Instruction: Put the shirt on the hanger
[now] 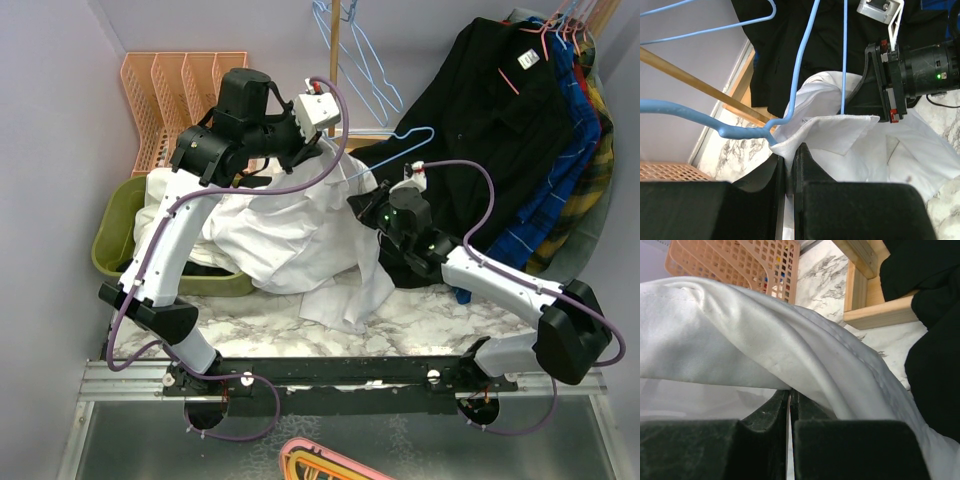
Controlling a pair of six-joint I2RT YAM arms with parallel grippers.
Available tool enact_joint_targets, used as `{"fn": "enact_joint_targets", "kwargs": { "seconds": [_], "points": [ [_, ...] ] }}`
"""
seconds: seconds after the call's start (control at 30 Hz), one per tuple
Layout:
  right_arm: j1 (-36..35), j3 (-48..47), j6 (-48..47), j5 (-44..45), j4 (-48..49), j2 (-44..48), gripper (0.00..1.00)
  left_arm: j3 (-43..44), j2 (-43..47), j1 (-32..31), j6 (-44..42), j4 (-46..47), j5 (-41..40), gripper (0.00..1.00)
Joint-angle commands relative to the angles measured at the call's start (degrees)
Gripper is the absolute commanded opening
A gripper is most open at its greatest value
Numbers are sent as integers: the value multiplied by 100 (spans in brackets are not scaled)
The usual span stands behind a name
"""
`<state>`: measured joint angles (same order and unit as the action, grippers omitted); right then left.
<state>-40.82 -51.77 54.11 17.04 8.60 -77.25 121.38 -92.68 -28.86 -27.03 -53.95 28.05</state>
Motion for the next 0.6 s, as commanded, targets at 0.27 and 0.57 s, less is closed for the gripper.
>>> {"fn": "enact_joint_targets", "kwargs": {
  "seconds": [0.27,0.57],
  "points": [
    [-31,-115,-565,245,-202,-11,63,170,100,21,-123,-101,216,0],
    [-31,-571,-648,98,47,-506,62,4,195,21,-108,-91,280,0]
  ]
}}
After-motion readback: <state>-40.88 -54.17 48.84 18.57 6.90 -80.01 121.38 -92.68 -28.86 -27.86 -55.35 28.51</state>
